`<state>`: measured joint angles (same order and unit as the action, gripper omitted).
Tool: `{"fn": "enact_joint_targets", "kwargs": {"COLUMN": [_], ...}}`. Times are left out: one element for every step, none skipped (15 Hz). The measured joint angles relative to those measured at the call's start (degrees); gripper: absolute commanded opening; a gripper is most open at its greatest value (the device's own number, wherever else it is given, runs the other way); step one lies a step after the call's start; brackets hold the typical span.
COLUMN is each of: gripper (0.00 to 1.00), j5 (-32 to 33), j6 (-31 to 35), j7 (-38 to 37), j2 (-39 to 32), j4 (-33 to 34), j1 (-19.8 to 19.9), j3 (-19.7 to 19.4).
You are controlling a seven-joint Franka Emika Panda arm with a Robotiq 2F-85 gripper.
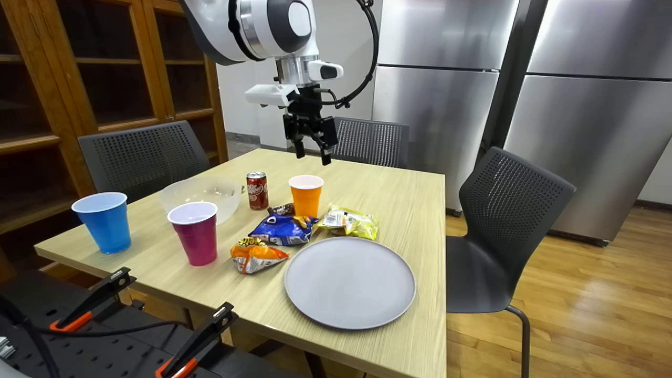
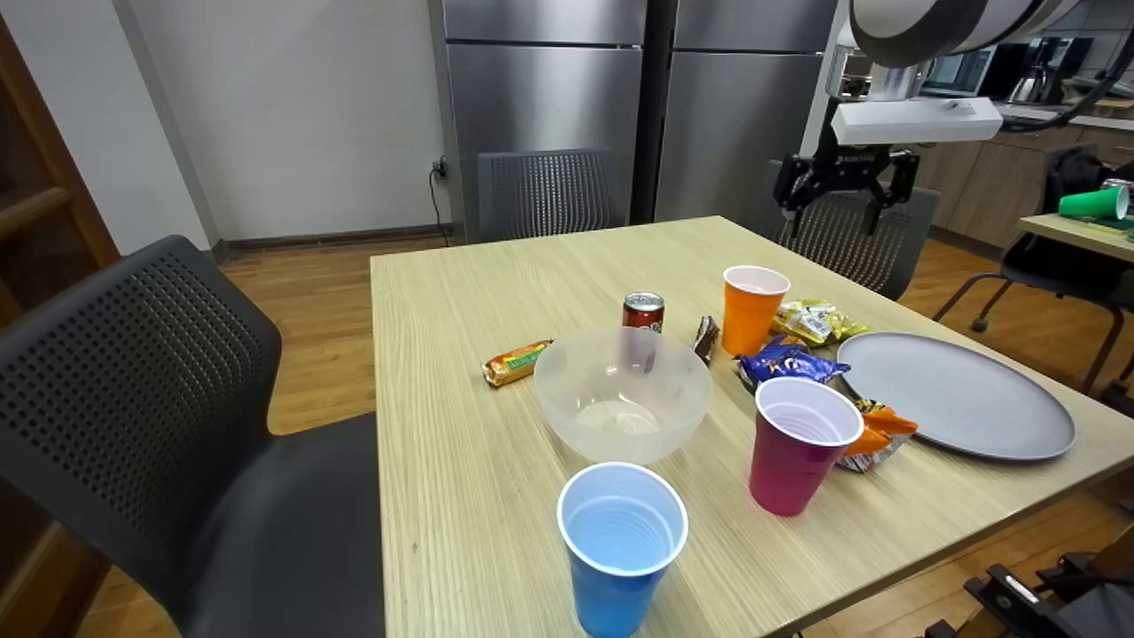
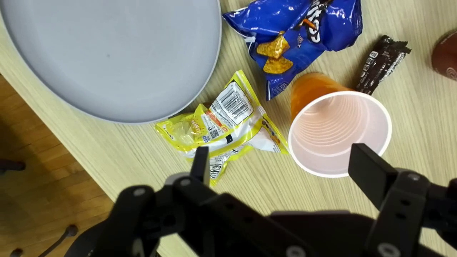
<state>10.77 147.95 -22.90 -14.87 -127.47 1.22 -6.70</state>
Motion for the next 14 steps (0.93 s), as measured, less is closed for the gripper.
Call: {"fn": "enact_joint_targets", "kwargs": {"gripper": [1.0, 1.0, 1.0, 1.0, 1.0, 1.0, 1.0, 1.0, 1.0, 1.0, 1.0, 1.0, 1.0, 1.0], "j5": [0.01, 0.02, 0.02, 0.02, 0.02, 0.02, 0.02, 0.02, 0.0, -0.03, -0.09, -0.1, -0.14, -0.21], "j6": [-0.12, -0.24, -0.46, -0.72, -1.04, -1.44, -1.92, -2.39, -2.76, -3.11, -3.52, -3.94, -4.39, -4.86], "j7": [-0.59, -1.15, -1.68, -2.11, -2.6, -3.09, -3.58, -3.97, -4.31, -4.71, -5.1, -5.56, -6.0, -6.32], "j2": [-0.84, -1.7, -2.62, -3.5, -4.41, -5.29, -6.17, -7.03, -7.82, -8.65, -9.42, -10.16, -10.86, -11.53], "j4": [0.6, 1.23, 1.91, 2.58, 3.27, 3.96, 4.7, 5.42, 6.14, 6.85, 7.58, 8.27, 9.0, 9.69], "j1": [-0.38, -0.83, -1.25, -1.68, -2.1, -2.44, -2.84, -3.13, -3.39, -3.63, -3.87, -4.16, -4.38, -4.51], "j3": [-0.31, -0.7, -1.05, -1.37, -1.67, -1.88, -2.17, -2.31, -2.45, -2.56, -2.71, -2.89, -3.02, -3.06]}}
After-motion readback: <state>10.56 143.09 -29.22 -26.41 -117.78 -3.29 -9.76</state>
